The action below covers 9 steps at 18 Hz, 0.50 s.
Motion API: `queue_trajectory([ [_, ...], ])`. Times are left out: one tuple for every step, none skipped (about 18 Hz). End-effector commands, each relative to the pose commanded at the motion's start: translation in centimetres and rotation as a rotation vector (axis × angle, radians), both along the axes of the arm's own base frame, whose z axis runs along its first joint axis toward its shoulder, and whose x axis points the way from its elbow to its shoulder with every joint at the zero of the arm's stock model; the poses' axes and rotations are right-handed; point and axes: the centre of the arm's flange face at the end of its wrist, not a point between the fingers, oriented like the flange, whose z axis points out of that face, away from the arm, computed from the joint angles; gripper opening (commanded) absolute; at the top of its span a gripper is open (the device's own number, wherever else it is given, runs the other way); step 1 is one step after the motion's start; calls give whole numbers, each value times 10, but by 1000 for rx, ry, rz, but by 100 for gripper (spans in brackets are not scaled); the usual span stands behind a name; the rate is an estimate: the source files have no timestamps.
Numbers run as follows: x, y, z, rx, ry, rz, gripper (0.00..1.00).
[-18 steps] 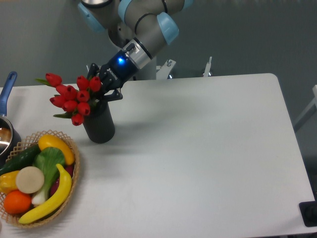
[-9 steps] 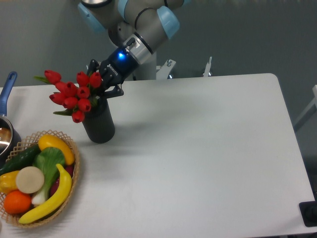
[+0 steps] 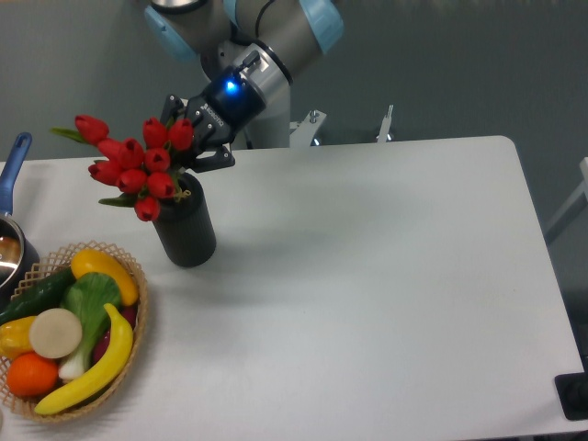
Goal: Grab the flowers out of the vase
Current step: 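Lift the gripped tulips straight up out of the black vase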
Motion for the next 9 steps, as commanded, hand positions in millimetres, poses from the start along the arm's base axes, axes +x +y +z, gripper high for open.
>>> queue_trajectory([
  [2, -1, 5, 5, -2, 2, 0],
  [4, -2, 9, 7, -1, 4, 0],
  [4, -2, 13, 19, -3, 1, 0],
  [6, -2, 18, 38, -11, -7, 0],
  [7, -2, 23, 52, -18, -10, 0],
  [7, -2, 31, 58, -25, -8, 0],
  [6, -1, 40, 57, -34, -3, 0],
  [5, 0, 48, 57, -38, 2, 0],
  [2, 1, 56, 59, -41, 7, 0],
])
